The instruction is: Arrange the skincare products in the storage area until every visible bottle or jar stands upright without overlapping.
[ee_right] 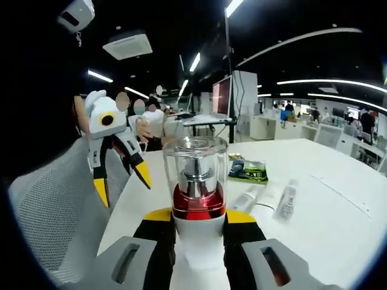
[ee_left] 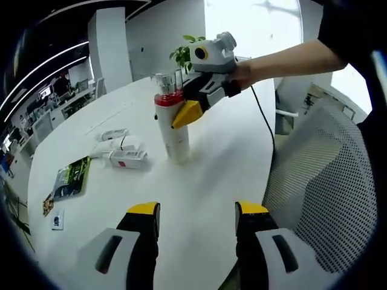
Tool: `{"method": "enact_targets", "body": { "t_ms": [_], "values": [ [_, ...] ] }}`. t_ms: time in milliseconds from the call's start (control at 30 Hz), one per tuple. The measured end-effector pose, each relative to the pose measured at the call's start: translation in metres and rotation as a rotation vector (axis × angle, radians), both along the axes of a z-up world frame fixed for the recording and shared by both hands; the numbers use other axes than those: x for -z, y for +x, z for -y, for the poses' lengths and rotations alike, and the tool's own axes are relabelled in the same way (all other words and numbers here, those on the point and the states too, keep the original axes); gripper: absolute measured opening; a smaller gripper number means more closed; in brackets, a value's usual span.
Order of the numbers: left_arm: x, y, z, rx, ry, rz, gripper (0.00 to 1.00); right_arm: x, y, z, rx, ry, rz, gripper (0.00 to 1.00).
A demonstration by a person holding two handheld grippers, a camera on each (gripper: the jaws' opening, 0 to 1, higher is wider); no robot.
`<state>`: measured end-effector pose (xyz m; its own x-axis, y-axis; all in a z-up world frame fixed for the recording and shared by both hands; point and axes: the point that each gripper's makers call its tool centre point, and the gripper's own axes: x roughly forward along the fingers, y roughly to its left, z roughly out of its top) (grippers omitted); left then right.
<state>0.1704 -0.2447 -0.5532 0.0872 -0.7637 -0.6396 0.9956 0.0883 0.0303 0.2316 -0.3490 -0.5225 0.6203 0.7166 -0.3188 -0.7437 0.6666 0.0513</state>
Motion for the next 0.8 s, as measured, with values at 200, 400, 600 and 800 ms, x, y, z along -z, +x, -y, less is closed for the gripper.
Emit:
{"method": "enact_targets", "body": {
  "t_ms": [200, 400, 600, 800],
  "values": [
    [0.000, 0.001, 0.004, 0.001, -0.005, 0.002, 0.46, 0.001, 0.002, 0.000, 0.005, 0.001, -0.007, 0.23],
    [0.000, 0.001, 0.004, -0.009, -0.007, -0.006, 0.47, -0.001, 0.006, 0.007, 0.120, 0.075, -0.097, 0.39],
    [0.000, -0.002, 0.003, -0.007, -0.004, -0.018, 0.51, -0.012, -0.003, 0.019, 0.207, 0.124, -0.121, 0.53],
    [-0.006, 0.000, -0.001, -0.024, -0.027, -0.030, 0.56, -0.014, -0.025, 0.023, 0.284, 0.103, -0.154, 0.64]
  ]
}}
